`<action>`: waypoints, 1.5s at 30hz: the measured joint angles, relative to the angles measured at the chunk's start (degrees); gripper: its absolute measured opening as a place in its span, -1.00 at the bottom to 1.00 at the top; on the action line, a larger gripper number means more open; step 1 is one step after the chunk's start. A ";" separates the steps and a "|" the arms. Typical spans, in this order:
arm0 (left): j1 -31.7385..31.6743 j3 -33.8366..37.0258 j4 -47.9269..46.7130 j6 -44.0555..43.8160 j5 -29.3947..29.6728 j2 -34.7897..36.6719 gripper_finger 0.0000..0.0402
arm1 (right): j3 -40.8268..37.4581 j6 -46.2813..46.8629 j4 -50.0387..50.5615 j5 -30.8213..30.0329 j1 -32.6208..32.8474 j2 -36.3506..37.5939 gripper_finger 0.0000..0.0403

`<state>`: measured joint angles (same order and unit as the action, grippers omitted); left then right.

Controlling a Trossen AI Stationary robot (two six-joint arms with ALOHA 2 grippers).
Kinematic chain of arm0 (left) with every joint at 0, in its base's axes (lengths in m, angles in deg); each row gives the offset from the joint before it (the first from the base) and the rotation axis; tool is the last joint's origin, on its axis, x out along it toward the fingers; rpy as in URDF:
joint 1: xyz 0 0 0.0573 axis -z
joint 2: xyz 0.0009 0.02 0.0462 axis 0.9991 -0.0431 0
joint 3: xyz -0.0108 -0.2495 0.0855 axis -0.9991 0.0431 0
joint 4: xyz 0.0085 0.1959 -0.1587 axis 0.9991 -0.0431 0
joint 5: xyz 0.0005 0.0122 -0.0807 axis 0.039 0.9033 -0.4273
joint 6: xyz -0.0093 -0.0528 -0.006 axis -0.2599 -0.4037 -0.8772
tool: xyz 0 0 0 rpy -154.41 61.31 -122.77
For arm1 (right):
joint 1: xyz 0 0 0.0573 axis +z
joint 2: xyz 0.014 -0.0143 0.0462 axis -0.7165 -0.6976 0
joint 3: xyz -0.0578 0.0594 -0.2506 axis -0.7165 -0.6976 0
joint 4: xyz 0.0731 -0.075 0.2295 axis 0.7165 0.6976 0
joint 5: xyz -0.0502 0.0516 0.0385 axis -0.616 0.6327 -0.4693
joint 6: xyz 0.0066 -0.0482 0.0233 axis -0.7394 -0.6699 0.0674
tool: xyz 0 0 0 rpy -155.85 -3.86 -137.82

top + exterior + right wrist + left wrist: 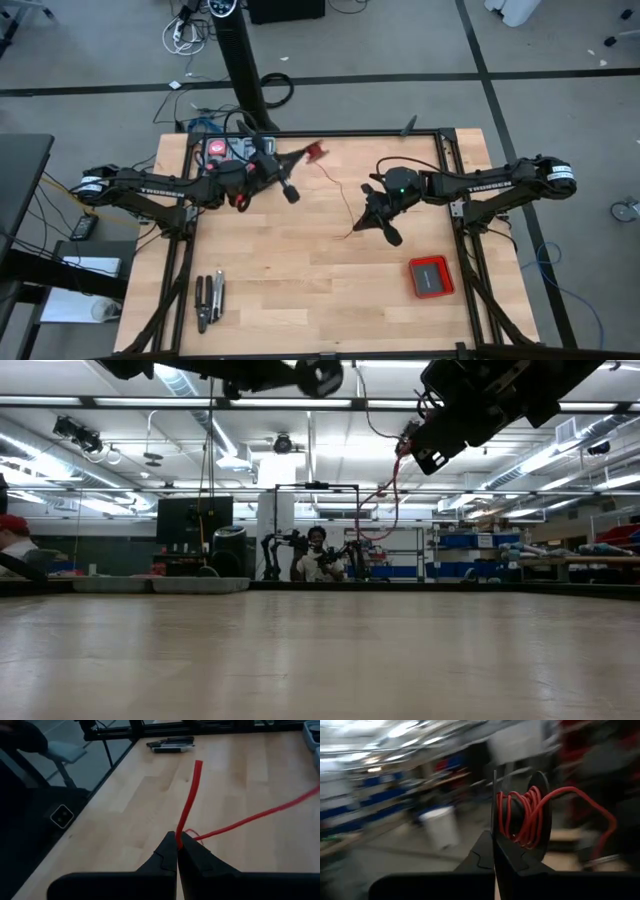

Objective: Coil cords
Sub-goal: Uncoil the red wire from the spool

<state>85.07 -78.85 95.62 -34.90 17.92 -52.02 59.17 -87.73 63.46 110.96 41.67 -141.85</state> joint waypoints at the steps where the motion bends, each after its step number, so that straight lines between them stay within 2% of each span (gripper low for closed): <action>1: 0.00 0.00 -0.52 0.93 2.37 0.00 -1.00 | 0.00 0.30 -0.01 0.15 0.00 0.00 -1.00; 5: 0.00 0.00 -1.10 4.49 7.91 0.00 -1.00 | 0.00 0.78 -1.42 2.88 0.16 0.00 -1.00; 10: 0.00 0.00 -1.24 7.91 11.32 0.00 -1.00 | 0.00 2.59 -2.86 6.62 1.00 0.00 -1.00; 16: 0.00 0.00 -1.83 10.89 15.38 0.00 -1.00 | 0.00 7.90 -2.82 15.93 1.14 -0.02 -1.00; 22: 0.01 0.00 -1.88 10.88 15.41 0.00 -1.00 | 0.00 8.12 -2.17 12.99 1.07 -0.02 -1.00; 24: 0.00 0.00 -1.88 10.32 14.73 0.00 -1.00 | 0.00 8.50 -0.61 10.21 0.44 -0.02 -1.00; 28: 0.65 0.00 -1.52 8.54 11.89 0.00 -1.00 | -0.02 9.71 6.73 0.33 -2.36 0.00 -1.00; 31: 1.07 0.00 -0.93 5.72 7.12 0.00 -1.00 | -0.05 11.48 12.34 -8.62 -5.53 0.00 -1.00; 35: 1.71 0.00 -1.51 2.26 -0.54 0.00 -1.00 | -0.07 14.46 14.88 -21.33 -8.91 0.02 -1.00; 39: 2.16 0.00 -7.77 0.55 -6.24 -0.01 -1.00 | -0.07 15.55 17.27 -31.08 -10.33 1.22 -1.00; 45: 0.91 0.02 -15.13 -0.07 -6.31 -0.02 -1.00 | -0.07 14.67 17.96 -42.73 -10.40 5.58 -1.00</action>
<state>85.98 -78.83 80.49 -34.97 11.62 -52.04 59.10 -73.06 81.41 68.23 31.26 -136.27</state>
